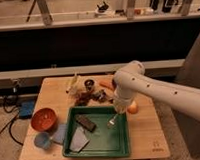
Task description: Place fork in table surface
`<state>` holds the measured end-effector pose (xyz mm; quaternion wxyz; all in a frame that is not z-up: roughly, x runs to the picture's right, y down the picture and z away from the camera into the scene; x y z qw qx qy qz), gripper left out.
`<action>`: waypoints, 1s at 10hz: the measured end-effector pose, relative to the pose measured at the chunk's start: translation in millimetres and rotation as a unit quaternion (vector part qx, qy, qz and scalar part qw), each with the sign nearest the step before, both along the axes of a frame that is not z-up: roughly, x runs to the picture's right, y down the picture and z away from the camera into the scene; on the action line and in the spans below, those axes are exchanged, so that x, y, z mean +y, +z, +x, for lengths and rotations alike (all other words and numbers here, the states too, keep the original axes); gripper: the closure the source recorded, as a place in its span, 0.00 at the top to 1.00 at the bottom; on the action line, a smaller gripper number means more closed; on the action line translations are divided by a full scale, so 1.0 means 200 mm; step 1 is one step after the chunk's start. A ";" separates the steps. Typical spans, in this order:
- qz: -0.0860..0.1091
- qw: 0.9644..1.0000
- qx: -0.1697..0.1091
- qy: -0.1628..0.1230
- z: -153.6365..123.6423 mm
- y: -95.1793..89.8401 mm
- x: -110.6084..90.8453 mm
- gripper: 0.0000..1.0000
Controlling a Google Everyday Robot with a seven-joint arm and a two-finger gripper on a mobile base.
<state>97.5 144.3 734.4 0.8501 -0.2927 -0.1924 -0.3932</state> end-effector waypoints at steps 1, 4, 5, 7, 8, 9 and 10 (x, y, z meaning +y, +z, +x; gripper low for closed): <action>-0.001 1.000 0.002 0.002 0.01 0.00 0.01 0.00; 0.004 1.000 0.020 -0.007 0.12 -0.01 0.01 0.00; 0.003 1.000 0.028 -0.004 0.17 -0.02 0.01 0.00; -0.008 1.000 0.030 -0.003 0.35 -0.03 0.03 0.00; -0.012 1.000 0.028 -0.001 0.42 -0.02 0.05 0.00; -0.015 1.000 0.025 0.002 0.49 -0.02 0.07 0.00; -0.017 1.000 0.020 0.003 0.54 -0.01 0.10 0.00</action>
